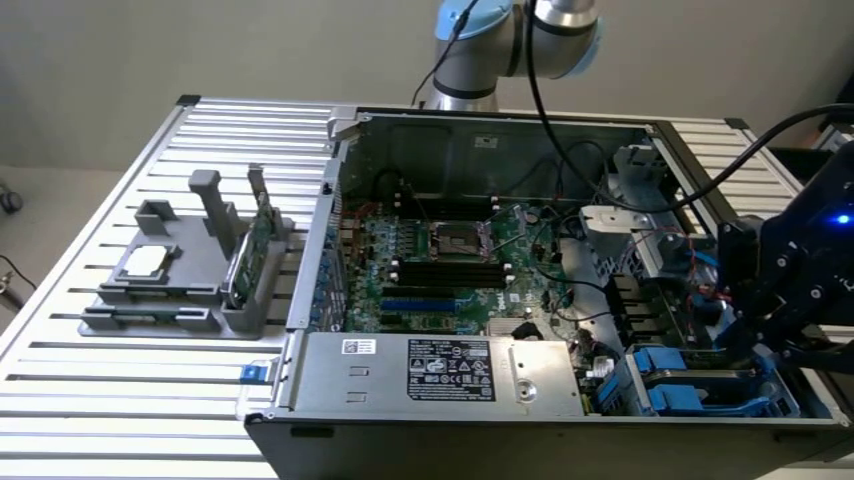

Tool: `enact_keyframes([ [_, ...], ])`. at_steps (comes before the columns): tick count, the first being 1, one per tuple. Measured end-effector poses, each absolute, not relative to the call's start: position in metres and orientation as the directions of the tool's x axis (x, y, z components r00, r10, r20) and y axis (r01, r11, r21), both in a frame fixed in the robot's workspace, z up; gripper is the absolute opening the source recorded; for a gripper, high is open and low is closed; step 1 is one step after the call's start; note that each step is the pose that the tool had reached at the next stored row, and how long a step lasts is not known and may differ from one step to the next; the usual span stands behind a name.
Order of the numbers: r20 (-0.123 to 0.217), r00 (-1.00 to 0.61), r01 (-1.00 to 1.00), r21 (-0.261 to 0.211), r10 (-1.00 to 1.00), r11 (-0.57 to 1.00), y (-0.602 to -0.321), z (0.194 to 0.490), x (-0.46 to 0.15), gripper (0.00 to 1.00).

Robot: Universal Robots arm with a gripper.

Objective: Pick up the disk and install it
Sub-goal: 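Insert the first disk wire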

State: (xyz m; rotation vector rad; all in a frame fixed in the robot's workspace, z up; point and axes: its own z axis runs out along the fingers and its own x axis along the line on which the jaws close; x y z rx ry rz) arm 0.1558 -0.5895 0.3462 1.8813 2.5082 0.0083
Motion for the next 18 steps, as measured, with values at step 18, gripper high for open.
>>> enact_keyframes([
  [18, -0.027, -0.206, 0.979, -0.002, 0.978, 0.206, -0.5847, 0.3497, 0.1543, 0.16],
])
